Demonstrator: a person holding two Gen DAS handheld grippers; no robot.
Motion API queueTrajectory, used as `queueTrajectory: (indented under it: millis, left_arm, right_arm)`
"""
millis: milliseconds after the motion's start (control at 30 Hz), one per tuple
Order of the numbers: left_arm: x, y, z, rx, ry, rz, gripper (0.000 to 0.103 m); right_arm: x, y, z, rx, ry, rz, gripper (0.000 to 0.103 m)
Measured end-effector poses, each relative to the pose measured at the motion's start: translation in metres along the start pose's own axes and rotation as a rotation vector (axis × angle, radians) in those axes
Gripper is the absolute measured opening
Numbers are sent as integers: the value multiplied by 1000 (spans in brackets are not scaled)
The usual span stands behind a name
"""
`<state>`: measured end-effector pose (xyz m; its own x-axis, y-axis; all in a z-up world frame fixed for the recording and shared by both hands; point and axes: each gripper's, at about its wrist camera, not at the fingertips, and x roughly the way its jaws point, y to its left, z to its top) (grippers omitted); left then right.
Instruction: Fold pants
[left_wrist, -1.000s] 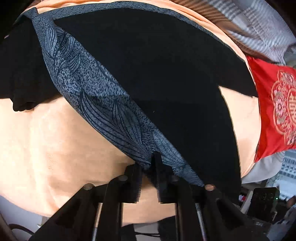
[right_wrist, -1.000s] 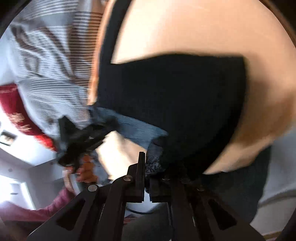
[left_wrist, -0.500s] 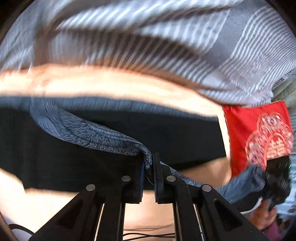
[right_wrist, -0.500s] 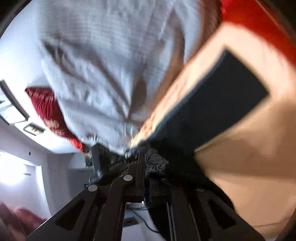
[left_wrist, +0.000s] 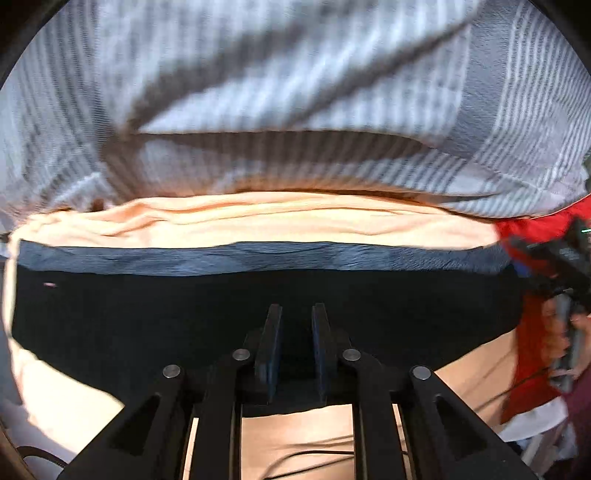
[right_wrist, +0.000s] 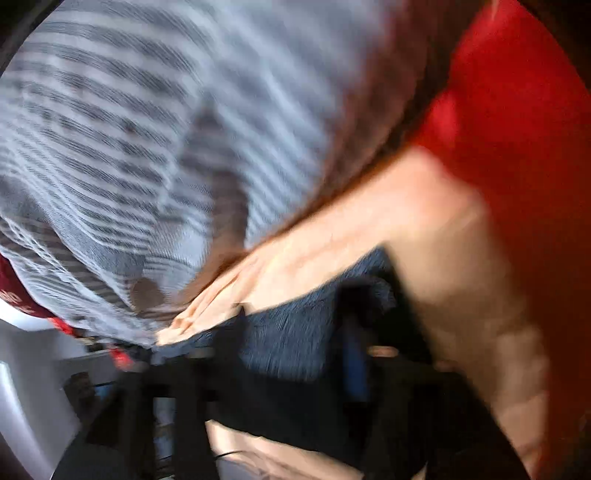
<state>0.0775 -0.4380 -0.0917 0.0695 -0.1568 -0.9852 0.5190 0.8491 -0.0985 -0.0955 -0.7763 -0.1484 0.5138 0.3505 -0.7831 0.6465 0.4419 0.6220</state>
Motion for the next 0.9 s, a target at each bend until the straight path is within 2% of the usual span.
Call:
queueTrajectory:
  millis: [100, 200, 233, 267, 300, 333, 400, 433, 500, 533, 633, 700, 767, 833, 867, 900]
  left_arm:
    - [18, 1, -9, -11, 44, 56, 17]
    - [51, -8, -22, -26, 96, 91, 17]
    - [63, -13, -28, -25, 120, 114, 17]
    - [74, -18, -33, -26, 145, 125, 17]
    - [81, -21, -38, -27, 166, 128, 17]
    - [88, -25, -43, -24, 184, 140, 17]
    - [93, -30, -50, -5, 207, 167, 17]
    - [93, -32, -53, 7, 210, 174, 17]
    - [88, -34, -53, 16, 201, 176, 17]
    - [83, -37, -50, 25, 177, 174, 17]
    - [79, -49, -37, 40, 123, 170, 17]
    - [86, -57, -27, 32, 123, 157, 17]
    - [101, -69, -20, 33, 123, 146, 17]
    - [112, -78, -17, 50, 119, 179, 17]
    - [117, -81, -16, 56, 119, 194, 17]
    - [121, -80, -15, 52, 117, 197, 17]
  right_arm:
    - [-28, 3, -11, -78, -43, -95, 63]
    - [-24, 1, -35, -152, 28, -183, 58]
    - [-17, -1, -44, -185, 57, -216, 51]
    - [-10, -2, -49, -205, 85, -233, 32]
    - [-1, -3, -57, -225, 119, -250, 19]
    - [3, -4, -62, -247, 128, -282, 12]
    - [8, -10, -65, -274, 120, -370, 12]
    - [6, -20, -65, -218, 116, -382, 12]
    - [-3, -30, -63, -130, 105, -362, 15]
    - [-10, -27, -62, -121, 70, -358, 25]
    - [-21, 6, -57, -234, -30, -279, 26]
    - [-9, 22, -46, -280, -7, -233, 26]
    - [24, 30, -35, -297, 63, -227, 23]
    - [57, 29, -28, -315, 95, -291, 21]
    - [69, 23, -24, -318, 91, -334, 7]
    - [72, 14, -15, -295, 63, -344, 0]
